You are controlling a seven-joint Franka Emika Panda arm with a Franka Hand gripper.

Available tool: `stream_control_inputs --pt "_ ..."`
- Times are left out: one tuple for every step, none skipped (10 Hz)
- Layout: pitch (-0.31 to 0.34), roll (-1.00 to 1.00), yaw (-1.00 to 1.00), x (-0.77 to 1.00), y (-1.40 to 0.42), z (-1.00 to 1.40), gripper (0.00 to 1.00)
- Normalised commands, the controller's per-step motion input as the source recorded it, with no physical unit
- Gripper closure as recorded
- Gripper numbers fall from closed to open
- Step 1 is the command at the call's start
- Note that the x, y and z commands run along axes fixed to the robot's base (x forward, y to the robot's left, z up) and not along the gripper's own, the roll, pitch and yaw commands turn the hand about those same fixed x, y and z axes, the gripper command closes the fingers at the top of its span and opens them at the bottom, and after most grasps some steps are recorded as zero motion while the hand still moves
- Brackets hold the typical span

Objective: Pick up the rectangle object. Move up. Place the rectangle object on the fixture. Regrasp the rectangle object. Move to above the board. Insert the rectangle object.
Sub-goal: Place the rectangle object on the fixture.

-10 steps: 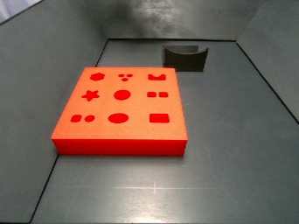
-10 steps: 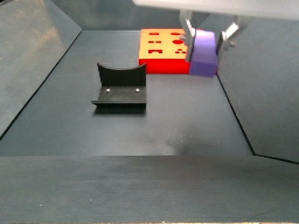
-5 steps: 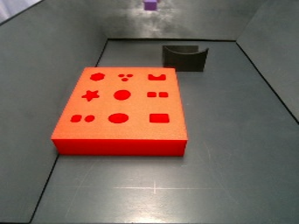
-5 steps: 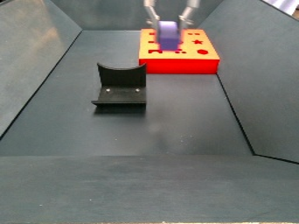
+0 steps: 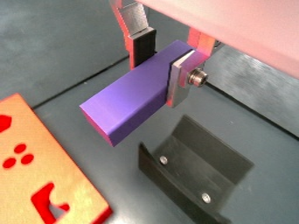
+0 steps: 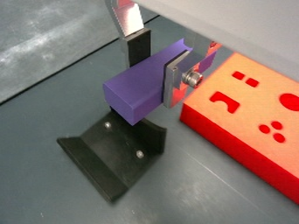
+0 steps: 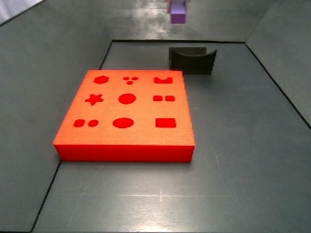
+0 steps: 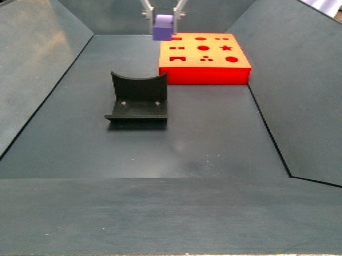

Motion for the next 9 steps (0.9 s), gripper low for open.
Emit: stream_control_inputs --pt "0.111 0.09 0.03 0.27 -0.09 -0.01 1.0" --pt "-0.028 -1.0 0.0 0.68 0.27 0.18 1.0" --pt "-0.021 -1.0 0.0 0.58 0.28 0.17 1.0" --pt "-0.004 -1.0 -0.02 0.47 0.23 0.1 1.0" --pt "0.018 -1.0 -0.02 0.37 0.11 0.03 1.0" --pt "0.034 -1.0 -0.02 0.3 0.08 0.02 1.0" --pt "0.051 -1.0 -0.03 0.24 0.07 0.01 1.0" --pt "0.066 -1.0 -0.04 0.17 0.06 0.0 1.0" --pt "0.079 -1.0 -0.05 0.09 0.05 -0.01 1.0"
